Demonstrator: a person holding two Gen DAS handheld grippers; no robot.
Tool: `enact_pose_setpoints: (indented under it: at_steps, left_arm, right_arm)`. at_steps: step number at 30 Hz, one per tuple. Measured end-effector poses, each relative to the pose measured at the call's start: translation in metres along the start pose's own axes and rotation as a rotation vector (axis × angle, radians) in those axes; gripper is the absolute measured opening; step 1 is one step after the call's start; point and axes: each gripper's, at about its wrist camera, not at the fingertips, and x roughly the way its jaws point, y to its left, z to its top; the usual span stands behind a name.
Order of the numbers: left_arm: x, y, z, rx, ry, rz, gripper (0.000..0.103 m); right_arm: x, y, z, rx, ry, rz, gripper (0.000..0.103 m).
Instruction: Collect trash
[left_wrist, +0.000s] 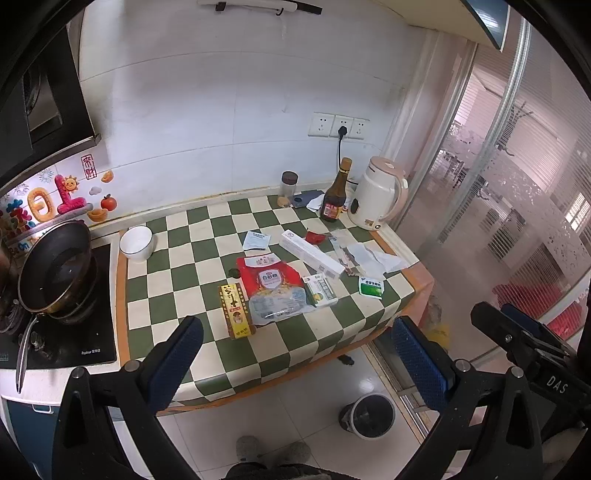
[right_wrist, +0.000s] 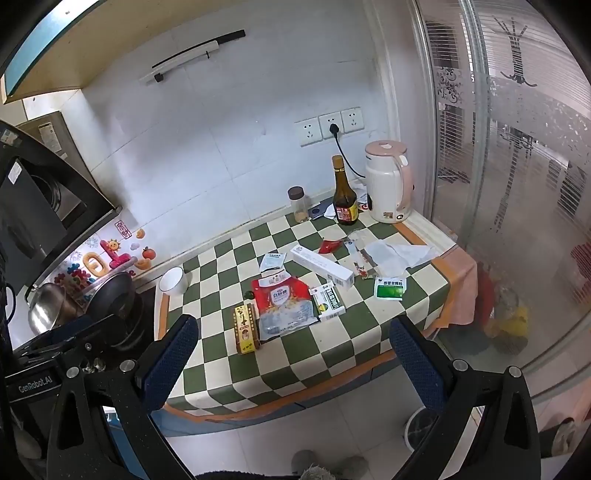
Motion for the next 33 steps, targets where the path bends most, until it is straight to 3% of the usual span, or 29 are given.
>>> enact_pose_setpoints:
  at_steps: [33]
  left_arm:
    - [-0.004, 0.005, -0.001, -0.009, -0.003, -0.024, 0.103]
  right_arm:
    - [0.002, 0.006, -0.009, 0.01, 0.007, 0.026, 0.103]
